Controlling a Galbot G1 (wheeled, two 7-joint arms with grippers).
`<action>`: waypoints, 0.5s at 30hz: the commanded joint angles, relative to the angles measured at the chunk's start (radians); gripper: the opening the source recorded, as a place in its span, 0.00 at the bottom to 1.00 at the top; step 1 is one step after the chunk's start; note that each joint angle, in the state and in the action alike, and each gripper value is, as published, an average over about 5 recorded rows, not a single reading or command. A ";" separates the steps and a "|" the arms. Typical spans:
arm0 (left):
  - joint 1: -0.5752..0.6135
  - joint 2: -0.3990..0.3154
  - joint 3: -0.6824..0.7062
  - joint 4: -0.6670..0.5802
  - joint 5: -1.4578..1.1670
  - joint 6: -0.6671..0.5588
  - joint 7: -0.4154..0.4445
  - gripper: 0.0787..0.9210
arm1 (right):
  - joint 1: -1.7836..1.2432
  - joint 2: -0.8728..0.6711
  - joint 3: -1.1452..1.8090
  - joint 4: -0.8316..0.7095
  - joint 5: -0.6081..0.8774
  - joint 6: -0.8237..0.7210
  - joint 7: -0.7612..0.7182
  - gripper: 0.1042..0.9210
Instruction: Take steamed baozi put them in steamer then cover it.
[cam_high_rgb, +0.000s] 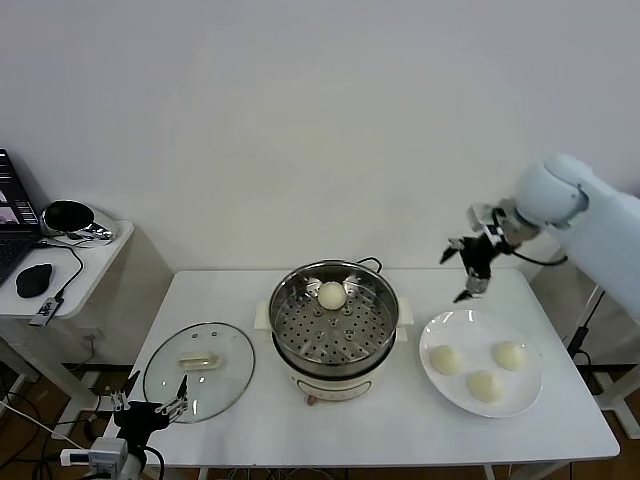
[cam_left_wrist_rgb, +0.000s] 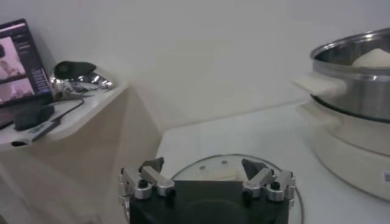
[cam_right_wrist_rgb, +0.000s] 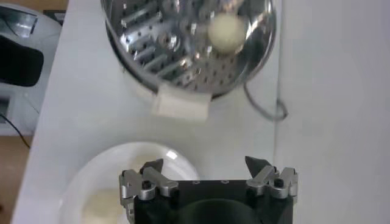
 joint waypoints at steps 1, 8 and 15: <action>0.005 0.003 0.003 -0.001 0.004 0.003 0.002 0.88 | -0.192 -0.064 0.078 0.036 -0.079 -0.045 0.026 0.88; 0.018 -0.001 0.000 0.005 0.013 0.001 0.000 0.88 | -0.274 -0.005 0.109 -0.003 -0.144 -0.014 0.049 0.88; 0.015 -0.003 0.001 0.011 0.016 0.002 0.002 0.88 | -0.356 0.062 0.158 -0.058 -0.185 -0.004 0.089 0.88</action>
